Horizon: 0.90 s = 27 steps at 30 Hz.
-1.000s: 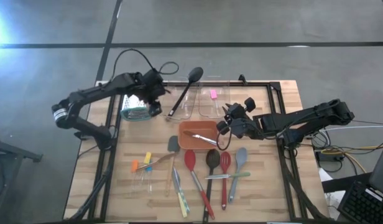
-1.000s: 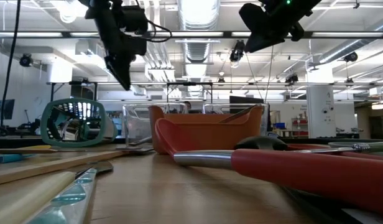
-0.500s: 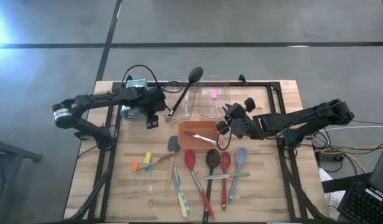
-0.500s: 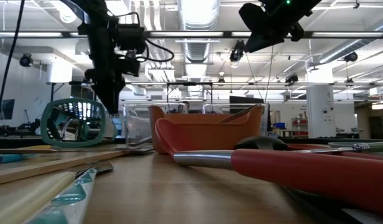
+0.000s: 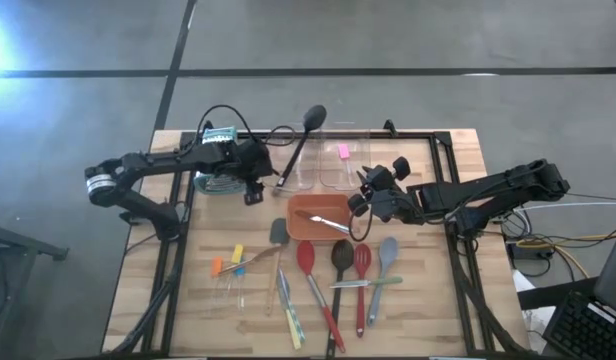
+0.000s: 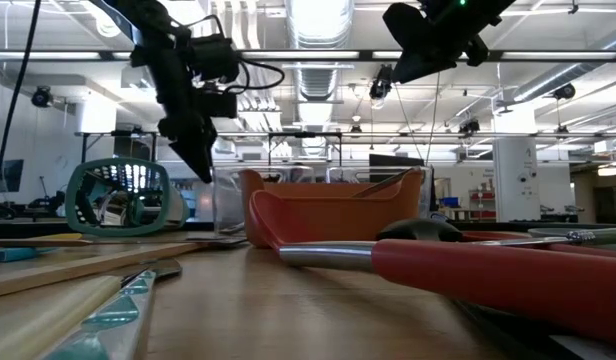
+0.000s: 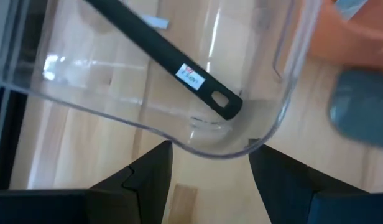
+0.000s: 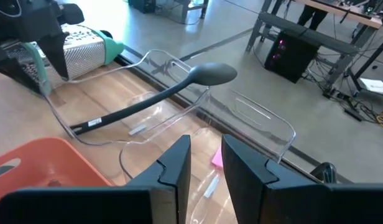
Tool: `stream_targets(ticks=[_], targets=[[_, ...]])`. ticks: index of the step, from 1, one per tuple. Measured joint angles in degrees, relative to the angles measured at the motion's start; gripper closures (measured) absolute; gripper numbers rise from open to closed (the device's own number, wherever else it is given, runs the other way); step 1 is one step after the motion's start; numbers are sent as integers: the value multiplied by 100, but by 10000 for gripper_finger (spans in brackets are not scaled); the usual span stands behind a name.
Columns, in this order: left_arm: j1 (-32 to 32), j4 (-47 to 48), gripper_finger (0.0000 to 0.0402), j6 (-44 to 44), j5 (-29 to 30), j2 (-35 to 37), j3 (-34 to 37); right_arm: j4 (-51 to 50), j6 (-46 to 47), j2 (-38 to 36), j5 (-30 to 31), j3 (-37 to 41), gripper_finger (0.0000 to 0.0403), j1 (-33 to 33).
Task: Pick & Place Kitchen Items
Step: Adjust the left transparent bin, then put the brown knife into the orange bin
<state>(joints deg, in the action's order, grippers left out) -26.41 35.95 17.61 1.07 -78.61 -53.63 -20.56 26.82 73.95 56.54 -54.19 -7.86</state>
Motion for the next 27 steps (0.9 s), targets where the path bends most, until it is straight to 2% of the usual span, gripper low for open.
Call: stream_targets(ticks=[7, 13, 17, 21, 27], targets=[[2, -194, 183, 23, -165, 0, 0, 0, -1, 0, 1, 0, 333, 0], [0, 270, 183, 8, 613, 7, -108, -2, -25, 0, 5, 0, 330, 0], [0, 1008, 183, -562, 688, 17, -352, -4, -27, 0, 5, 0, 322, 0], [0, 1555, 183, -1096, 492, 20, -452, -6, -32, 0, 5, 0, 317, 0], [41, 1907, 183, -1471, -320, 20, -366, -9, -28, 0, 5, 0, 322, 0]])
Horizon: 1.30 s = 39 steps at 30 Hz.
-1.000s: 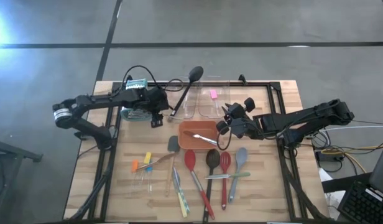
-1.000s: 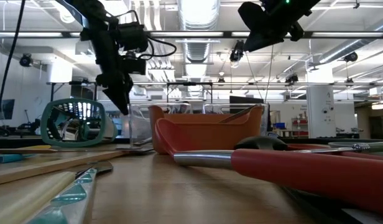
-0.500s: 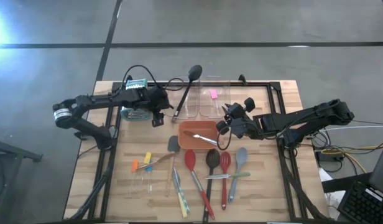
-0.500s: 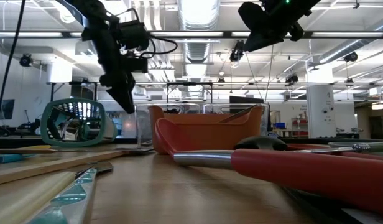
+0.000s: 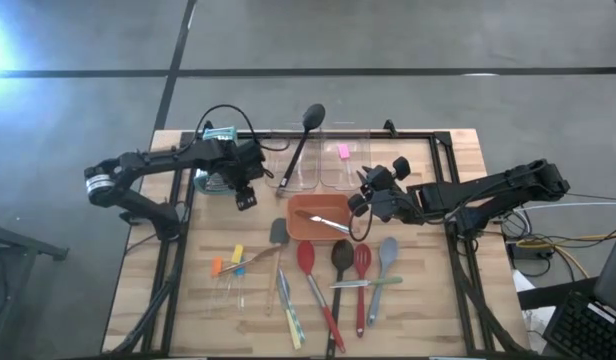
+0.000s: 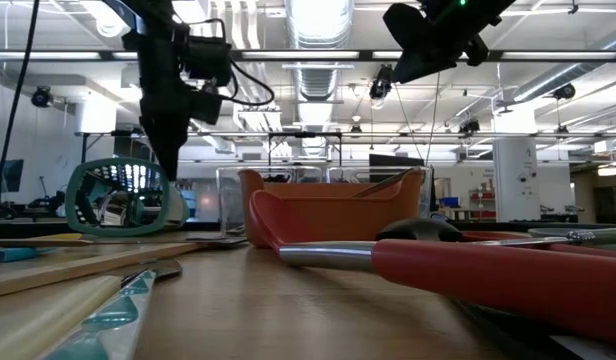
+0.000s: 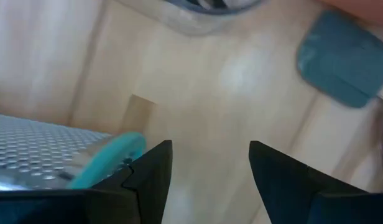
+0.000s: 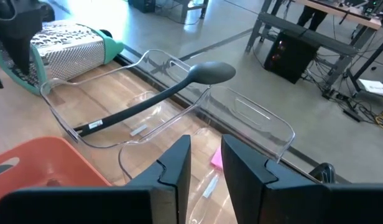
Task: Pick & Place Kitchen Items
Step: Put the brown knife into the orange bin
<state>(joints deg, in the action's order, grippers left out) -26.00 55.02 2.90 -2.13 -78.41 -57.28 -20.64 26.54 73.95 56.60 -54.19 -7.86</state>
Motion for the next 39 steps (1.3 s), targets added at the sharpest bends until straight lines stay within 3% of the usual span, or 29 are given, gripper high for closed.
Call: stream_targets(ticks=[8, 17, 20, 26, 32, 39], targets=[[558, 492, 184, -387, -112, 0, 120, -13, 0, 0, -7, 11, 335, -11], [2197, 427, 184, -1280, -29, 72, 160, -13, 0, 0, -11, 22, 320, -11], [2755, 283, 184, -1695, 310, 141, 160, -12, 1, 0, -11, 22, 318, -11], [3557, -675, 184, -1943, 1565, 296, 220, -7, 0, 0, -11, 22, 326, -11], [3830, -1668, 183, -2078, 1860, 361, 291, -2, -19, 0, -9, 24, 335, -11], [3845, -1328, 183, -2441, 1484, 361, 322, -4, -76, 0, -9, 24, 323, -11]])
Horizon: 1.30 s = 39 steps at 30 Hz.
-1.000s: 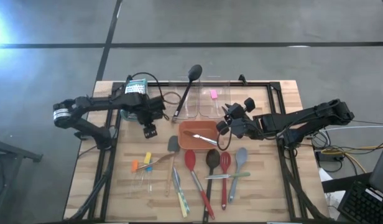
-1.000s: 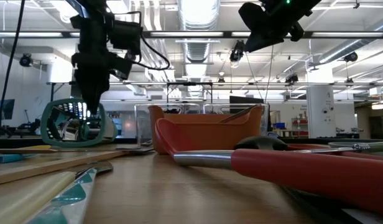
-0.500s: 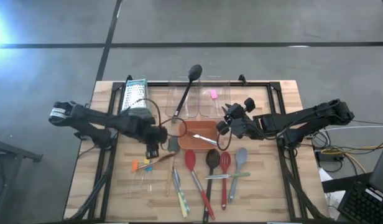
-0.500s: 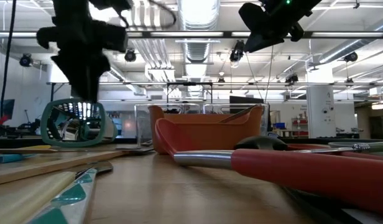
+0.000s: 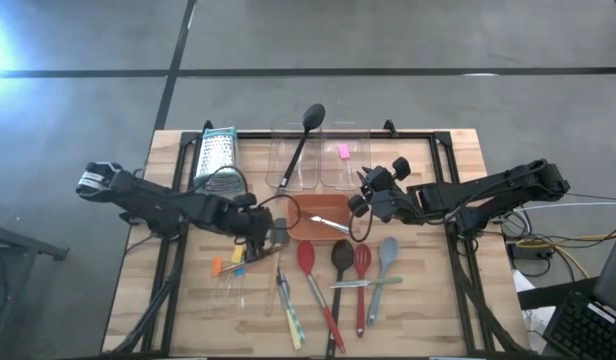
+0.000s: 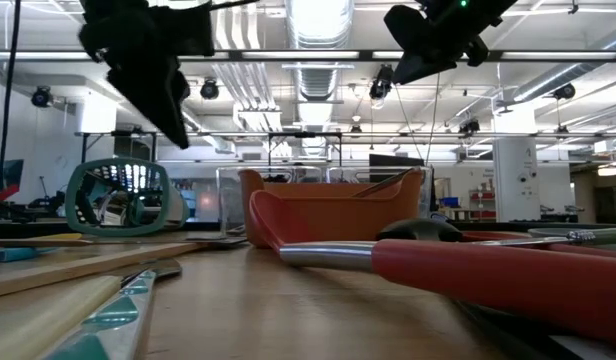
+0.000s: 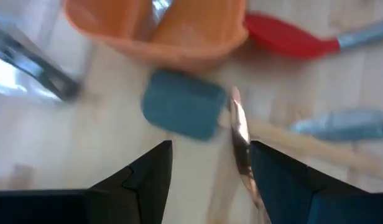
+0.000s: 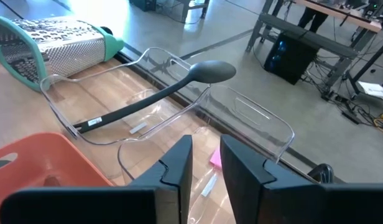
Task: Pick & Place Kitchen Items
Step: Put the brown knife into the orange bin
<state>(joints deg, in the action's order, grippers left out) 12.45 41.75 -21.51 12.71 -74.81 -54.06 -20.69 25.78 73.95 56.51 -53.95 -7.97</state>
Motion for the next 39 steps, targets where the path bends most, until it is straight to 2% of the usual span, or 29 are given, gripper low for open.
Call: stream_targets(ticks=[3, 12, 22, 31, 39], targets=[[2, 206, 183, -269, -237, -4, 19, 0, 2, 0, 0, 0, 318, 0], [4, 37, 183, -608, -394, -15, 623, 4, 11, 0, 2, 0, 318, 0], [4, -831, 183, -853, -1167, -15, 1327, 13, 15, 0, 2, 0, 334, 0], [6, -928, 183, -1051, -1195, -15, 1526, 22, 59, 0, 3, 0, 323, 0], [11, -1157, 183, -1113, -1510, -93, 1713, 22, 61, 0, 4, 0, 314, 0]])
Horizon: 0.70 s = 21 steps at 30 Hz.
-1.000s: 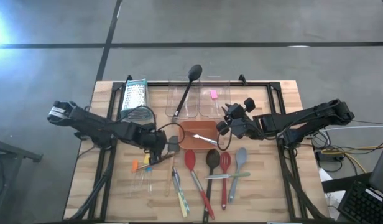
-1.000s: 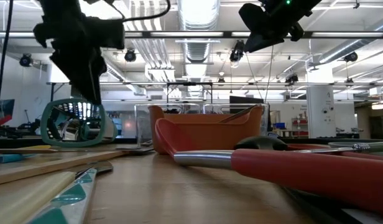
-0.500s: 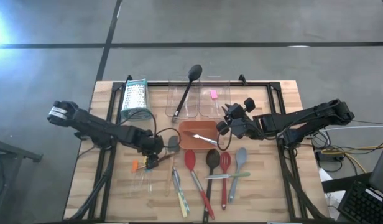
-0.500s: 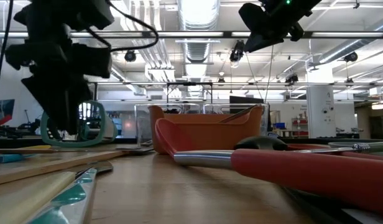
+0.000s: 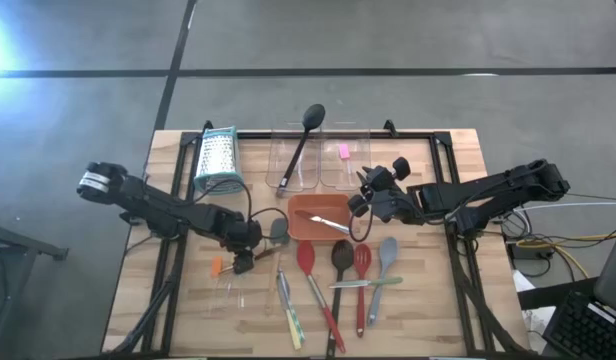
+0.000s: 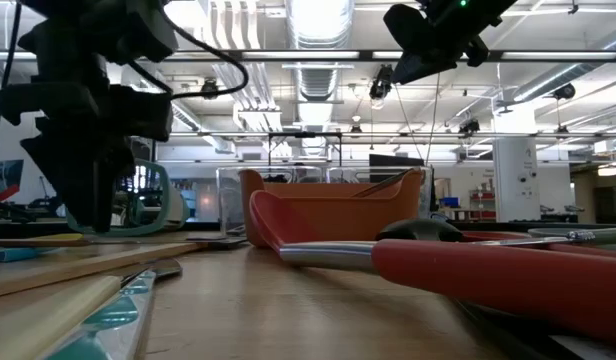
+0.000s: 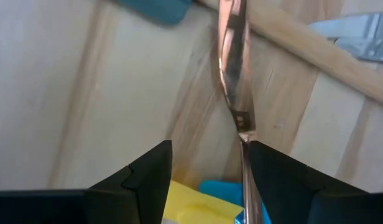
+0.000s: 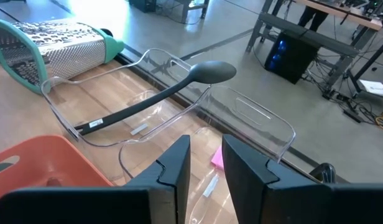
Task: Pick & Place Kitchen Items
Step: Put the brown knife into the orange bin
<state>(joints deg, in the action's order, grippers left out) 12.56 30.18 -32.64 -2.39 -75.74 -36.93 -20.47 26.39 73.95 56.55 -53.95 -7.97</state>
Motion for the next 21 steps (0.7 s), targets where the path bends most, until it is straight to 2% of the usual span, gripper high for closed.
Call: stream_targets(ticks=[12, 21], targets=[[127, -314, 184, 126, -306, -304, 5, 13, 2, 0, 2, 0, 332, 0], [149, -383, 184, 178, -302, -580, -19, 26, 0, 0, 4, 0, 322, 0]])
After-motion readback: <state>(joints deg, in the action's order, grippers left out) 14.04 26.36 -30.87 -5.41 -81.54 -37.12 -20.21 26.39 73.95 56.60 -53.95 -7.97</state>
